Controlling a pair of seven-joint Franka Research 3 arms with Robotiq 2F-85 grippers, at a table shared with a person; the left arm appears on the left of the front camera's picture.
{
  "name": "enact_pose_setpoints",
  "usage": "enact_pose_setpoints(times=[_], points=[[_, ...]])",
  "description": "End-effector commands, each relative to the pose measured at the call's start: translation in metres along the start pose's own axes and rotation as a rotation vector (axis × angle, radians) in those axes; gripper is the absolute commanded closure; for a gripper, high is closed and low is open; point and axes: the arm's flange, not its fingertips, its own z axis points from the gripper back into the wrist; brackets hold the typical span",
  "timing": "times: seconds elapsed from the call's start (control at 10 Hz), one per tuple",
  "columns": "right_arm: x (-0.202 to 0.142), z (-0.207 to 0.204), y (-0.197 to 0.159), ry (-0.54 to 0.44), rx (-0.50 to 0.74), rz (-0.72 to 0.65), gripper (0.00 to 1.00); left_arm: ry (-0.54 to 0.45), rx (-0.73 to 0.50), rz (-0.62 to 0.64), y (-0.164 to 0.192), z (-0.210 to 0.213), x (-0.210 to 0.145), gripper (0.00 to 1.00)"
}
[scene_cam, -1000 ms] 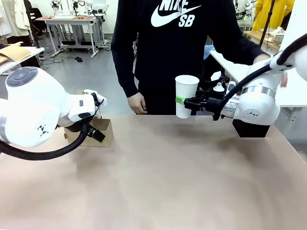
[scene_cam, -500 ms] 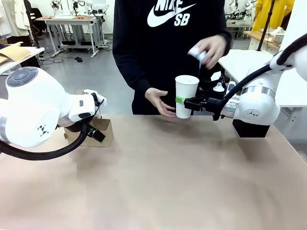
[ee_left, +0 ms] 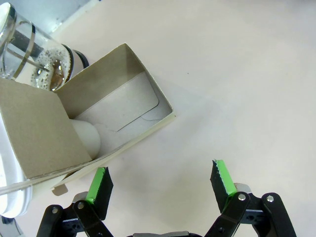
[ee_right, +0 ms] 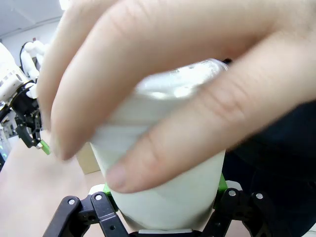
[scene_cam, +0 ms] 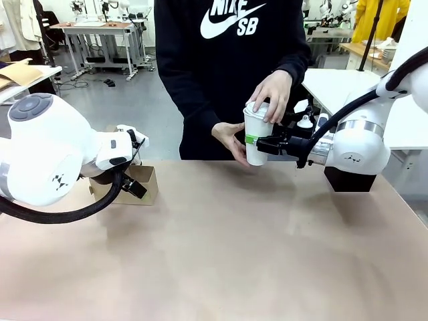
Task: Pour a drink into a cup and package it in a carrier.
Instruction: When a person places the Paper Cup Lid on the 600 ml Paper Cup , lift the 600 ml Paper Cup.
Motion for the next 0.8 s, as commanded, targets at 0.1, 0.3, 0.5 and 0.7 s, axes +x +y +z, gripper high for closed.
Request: enact_pose_setpoints(times=[0.1, 0.3, 0.5, 0.7], points=[[0.0043, -0.0009, 0.0024, -0.01, -0.006, 0.004, 0.2, -0.001, -0.002, 0.001, 0.0001, 0.0003, -0.0001, 0.0], [0.0043, -0.0009, 0.0024, -0.01, -0.006, 0.004, 0.2, -0.001, -0.002, 0.001, 0.0001, 0.0003, -0.0001, 0.0], [0.0043, -0.0009, 0.0024, -0.01, -0.006, 0.004, 0.2, -0.001, -0.002, 0.001, 0.0001, 0.0003, -0.0001, 0.0], [0.0043, -0.0009, 0.0024, -0.01, -0.006, 0.004, 0.2, -0.001, -0.002, 0.001, 0.0001, 0.0003, -0.0001, 0.0]])
